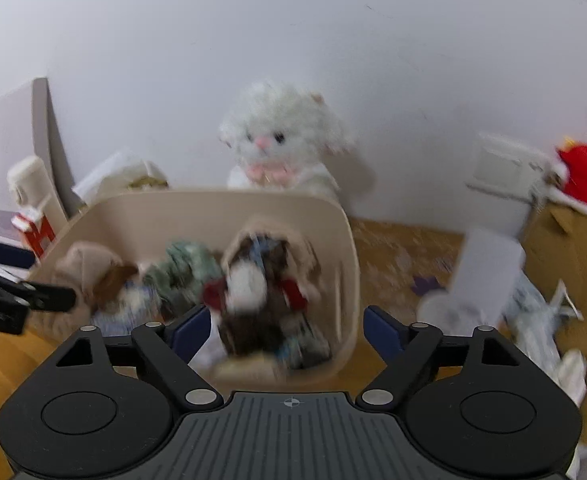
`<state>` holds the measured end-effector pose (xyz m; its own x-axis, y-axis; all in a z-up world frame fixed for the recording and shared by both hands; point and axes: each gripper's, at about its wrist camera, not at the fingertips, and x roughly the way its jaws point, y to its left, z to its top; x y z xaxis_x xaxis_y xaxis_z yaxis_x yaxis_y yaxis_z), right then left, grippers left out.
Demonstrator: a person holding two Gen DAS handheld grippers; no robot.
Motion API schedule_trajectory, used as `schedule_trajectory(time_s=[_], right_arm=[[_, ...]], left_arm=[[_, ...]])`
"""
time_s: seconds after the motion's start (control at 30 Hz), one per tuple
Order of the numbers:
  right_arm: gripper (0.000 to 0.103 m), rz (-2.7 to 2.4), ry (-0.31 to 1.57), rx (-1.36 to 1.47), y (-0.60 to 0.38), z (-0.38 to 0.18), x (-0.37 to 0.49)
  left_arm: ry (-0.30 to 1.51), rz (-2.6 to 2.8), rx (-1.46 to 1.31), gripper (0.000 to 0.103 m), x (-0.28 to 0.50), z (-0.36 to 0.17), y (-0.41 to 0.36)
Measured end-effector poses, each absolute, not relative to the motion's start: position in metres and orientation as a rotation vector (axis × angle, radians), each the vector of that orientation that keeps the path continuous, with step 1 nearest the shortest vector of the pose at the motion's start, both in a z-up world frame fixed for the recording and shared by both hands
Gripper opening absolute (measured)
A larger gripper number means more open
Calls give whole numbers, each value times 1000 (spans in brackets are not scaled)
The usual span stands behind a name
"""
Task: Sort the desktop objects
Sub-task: 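Open both tools to drop the scrunchie and pouch into the basket, then move both tools back toward the orange sock and plastic bag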
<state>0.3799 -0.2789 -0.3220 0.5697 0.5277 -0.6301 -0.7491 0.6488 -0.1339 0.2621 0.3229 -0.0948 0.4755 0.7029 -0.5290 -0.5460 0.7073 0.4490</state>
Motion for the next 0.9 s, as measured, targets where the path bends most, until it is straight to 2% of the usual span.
schedule_trajectory(time_s=[0.17,0.3,0.63,0.9], right_arm=[[87,732,757,-416,-297,-359,368],[92,686,866,-446,-289,-384,366],[95,652,932,-472,-247,-415,362],[100,613,949,-514,-256,-429,363]], left_arm=[[800,738,224,77,240,-110,311],[879,720,240,77,229,-134,306],[983,725,138,77,212,-174,307],[1028,688,82,77,216,-189,302]])
